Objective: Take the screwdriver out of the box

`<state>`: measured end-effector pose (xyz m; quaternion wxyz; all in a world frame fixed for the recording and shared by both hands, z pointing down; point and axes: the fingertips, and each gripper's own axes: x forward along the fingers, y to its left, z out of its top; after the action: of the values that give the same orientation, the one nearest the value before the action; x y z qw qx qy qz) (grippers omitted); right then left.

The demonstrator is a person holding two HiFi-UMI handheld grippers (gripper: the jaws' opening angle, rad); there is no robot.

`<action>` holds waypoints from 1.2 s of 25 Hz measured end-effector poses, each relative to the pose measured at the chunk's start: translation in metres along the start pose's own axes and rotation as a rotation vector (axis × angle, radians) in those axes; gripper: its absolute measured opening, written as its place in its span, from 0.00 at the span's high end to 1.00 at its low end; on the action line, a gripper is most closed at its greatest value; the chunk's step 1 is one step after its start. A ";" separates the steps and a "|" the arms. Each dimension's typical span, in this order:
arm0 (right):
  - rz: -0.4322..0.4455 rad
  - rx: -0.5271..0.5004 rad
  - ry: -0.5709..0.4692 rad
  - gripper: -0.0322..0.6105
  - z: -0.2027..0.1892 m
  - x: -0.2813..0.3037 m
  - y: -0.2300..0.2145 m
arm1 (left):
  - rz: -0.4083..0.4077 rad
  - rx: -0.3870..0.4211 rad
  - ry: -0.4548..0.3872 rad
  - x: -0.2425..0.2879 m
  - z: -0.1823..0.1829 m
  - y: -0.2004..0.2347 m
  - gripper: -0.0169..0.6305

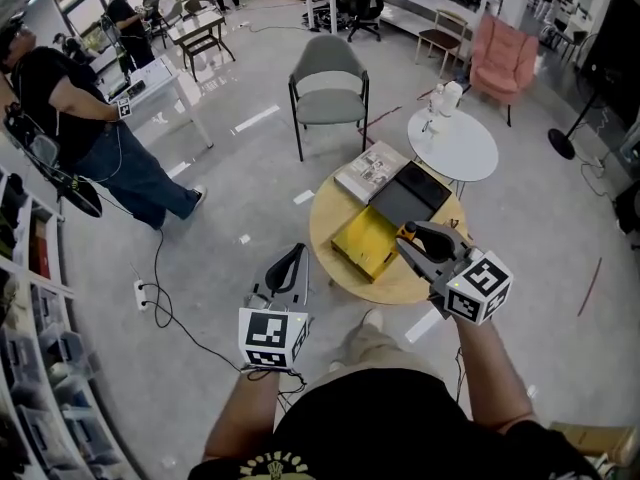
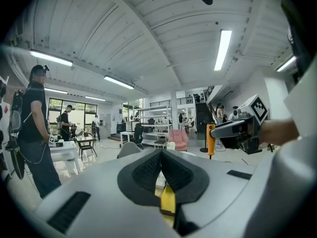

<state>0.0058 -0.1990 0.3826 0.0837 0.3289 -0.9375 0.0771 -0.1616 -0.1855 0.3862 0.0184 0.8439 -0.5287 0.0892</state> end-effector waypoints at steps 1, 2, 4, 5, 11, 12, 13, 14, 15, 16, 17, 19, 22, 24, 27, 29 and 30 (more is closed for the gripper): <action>0.010 0.004 -0.012 0.76 0.005 -0.001 0.003 | -0.001 0.006 -0.003 -0.001 0.003 0.001 0.95; 0.021 0.013 -0.026 0.76 0.009 -0.003 0.006 | -0.002 0.012 -0.006 -0.002 0.007 0.002 0.95; 0.030 0.019 -0.042 0.76 0.019 -0.006 0.011 | -0.005 0.018 -0.012 -0.005 0.011 0.005 0.95; 0.030 0.013 -0.044 0.76 0.022 -0.007 0.014 | -0.007 0.019 -0.012 -0.006 0.012 0.007 0.95; 0.023 -0.038 -0.042 0.76 0.039 -0.011 0.025 | -0.010 0.015 -0.003 -0.011 0.016 0.011 0.95; 0.023 -0.042 -0.041 0.76 0.040 -0.011 0.026 | -0.012 0.013 -0.002 -0.012 0.015 0.011 0.95; 0.023 -0.045 -0.040 0.76 0.042 -0.011 0.028 | -0.014 0.009 0.000 -0.013 0.015 0.010 0.95; 0.021 -0.048 -0.039 0.76 0.042 -0.012 0.028 | -0.017 0.006 0.001 -0.013 0.014 0.010 0.95; 0.019 -0.051 -0.038 0.76 0.042 -0.013 0.029 | -0.020 0.005 0.001 -0.013 0.013 0.008 0.95; 0.016 -0.052 -0.037 0.76 0.042 -0.014 0.029 | -0.022 0.004 0.000 -0.013 0.013 0.007 0.95; 0.013 -0.052 -0.036 0.76 0.042 -0.016 0.029 | -0.023 0.003 -0.001 -0.014 0.012 0.007 0.95; 0.008 -0.049 -0.030 0.76 0.039 -0.018 0.031 | -0.023 -0.004 0.001 -0.015 0.010 0.007 0.95; -0.001 -0.047 -0.015 0.76 0.036 -0.023 0.034 | -0.031 -0.014 0.009 -0.017 0.007 0.003 0.95; -0.010 -0.046 -0.006 0.76 0.035 -0.027 0.032 | -0.038 0.004 0.021 -0.018 0.007 -0.001 0.95; -0.016 -0.044 0.006 0.76 0.031 -0.029 0.032 | -0.048 0.011 0.022 -0.018 0.004 -0.006 0.95; -0.015 -0.045 0.013 0.76 0.028 -0.028 0.032 | -0.052 0.002 0.025 -0.017 -0.001 -0.006 0.95; -0.014 -0.044 0.015 0.76 0.027 -0.026 0.031 | -0.052 0.002 0.034 -0.015 -0.003 -0.006 0.95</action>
<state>0.0035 -0.1642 0.3479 0.0987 0.3329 -0.9360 0.0584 -0.1636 -0.1692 0.3872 0.0286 0.8558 -0.5061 0.1034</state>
